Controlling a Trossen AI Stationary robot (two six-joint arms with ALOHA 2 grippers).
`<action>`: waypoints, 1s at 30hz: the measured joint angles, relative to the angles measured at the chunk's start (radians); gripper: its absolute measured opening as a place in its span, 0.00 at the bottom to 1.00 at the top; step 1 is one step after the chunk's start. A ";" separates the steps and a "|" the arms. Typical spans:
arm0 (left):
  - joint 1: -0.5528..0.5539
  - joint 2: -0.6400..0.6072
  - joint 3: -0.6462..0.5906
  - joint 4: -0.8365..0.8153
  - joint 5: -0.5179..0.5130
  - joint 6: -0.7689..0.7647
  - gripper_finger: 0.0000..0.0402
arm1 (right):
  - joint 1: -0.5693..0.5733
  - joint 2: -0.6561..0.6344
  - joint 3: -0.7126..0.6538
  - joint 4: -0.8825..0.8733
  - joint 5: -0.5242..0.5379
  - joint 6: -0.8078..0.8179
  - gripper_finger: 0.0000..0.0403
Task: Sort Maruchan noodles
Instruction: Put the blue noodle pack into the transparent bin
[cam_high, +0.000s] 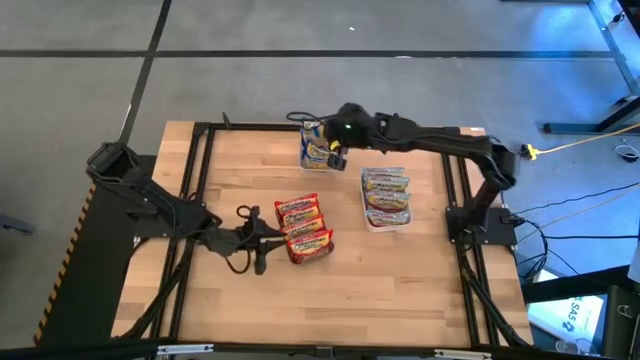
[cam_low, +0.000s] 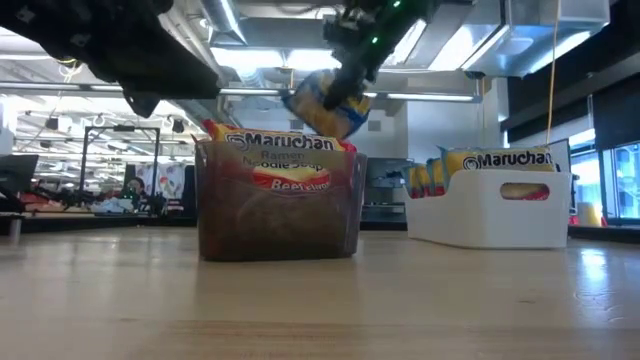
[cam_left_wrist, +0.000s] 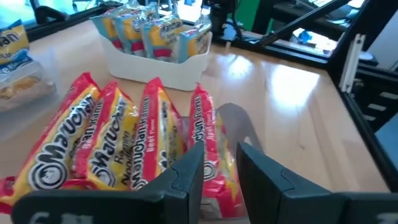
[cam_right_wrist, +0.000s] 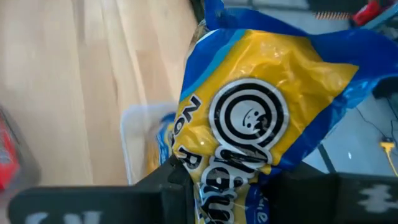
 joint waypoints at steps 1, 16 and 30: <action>0.006 0.000 0.000 -0.006 0.000 0.001 0.22 | -0.002 0.025 0.026 -0.033 -0.001 -0.007 0.24; 0.027 0.001 0.000 -0.045 0.008 -0.002 0.22 | 0.001 0.209 0.114 -0.168 -0.046 -0.105 0.24; 0.027 0.001 0.000 -0.051 0.008 -0.004 0.22 | 0.001 0.293 0.114 -0.228 -0.052 -0.107 0.24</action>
